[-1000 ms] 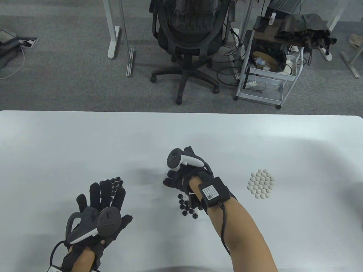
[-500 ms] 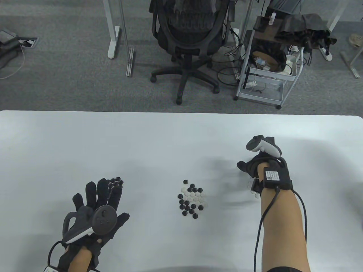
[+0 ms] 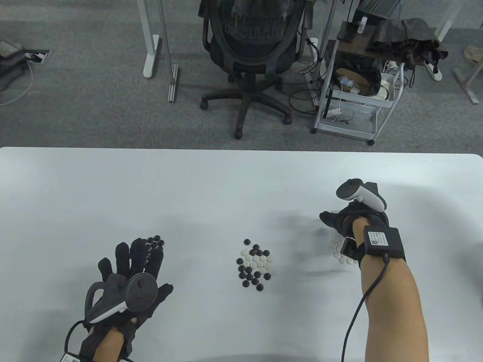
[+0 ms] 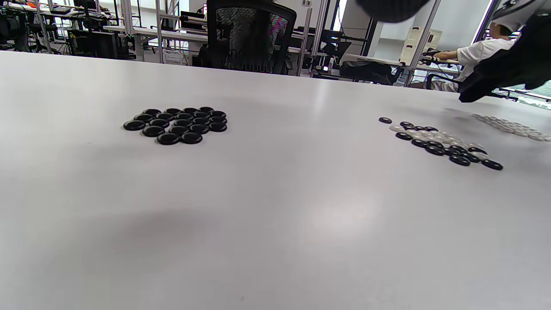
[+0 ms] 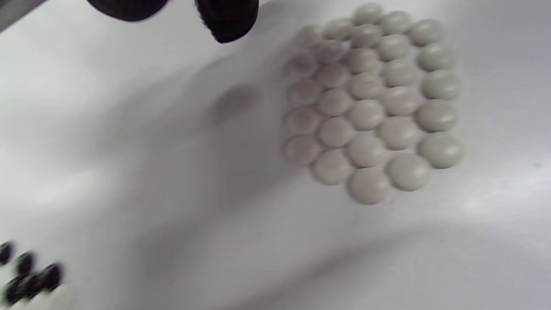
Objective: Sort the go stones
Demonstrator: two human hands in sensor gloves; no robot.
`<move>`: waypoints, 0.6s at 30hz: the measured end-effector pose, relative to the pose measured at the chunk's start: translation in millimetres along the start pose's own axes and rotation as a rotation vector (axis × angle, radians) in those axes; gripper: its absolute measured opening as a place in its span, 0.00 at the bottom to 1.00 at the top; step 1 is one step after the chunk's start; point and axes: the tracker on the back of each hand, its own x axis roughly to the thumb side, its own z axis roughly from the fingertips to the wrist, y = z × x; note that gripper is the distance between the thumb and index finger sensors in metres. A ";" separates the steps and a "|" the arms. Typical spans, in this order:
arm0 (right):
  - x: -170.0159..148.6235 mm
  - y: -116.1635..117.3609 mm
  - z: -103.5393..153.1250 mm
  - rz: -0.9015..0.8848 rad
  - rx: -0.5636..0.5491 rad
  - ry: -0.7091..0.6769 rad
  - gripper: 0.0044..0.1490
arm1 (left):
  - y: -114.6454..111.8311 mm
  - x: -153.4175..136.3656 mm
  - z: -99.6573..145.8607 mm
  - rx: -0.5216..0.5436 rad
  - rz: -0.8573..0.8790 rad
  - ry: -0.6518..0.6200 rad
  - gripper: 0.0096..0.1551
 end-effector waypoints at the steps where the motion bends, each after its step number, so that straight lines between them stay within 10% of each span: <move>1: 12.5 3.4 3.3 0.032 0.017 -0.046 0.43 | -0.1 -0.1 -0.1 0.000 0.000 0.000 0.47; 10: 129.5 85.9 18.8 0.365 0.189 -0.383 0.40 | -0.3 0.8 -0.1 -0.002 -0.004 -0.007 0.47; 18: 166.2 128.4 5.5 0.488 0.234 -0.410 0.40 | 3.1 0.5 3.7 0.023 0.003 -0.010 0.47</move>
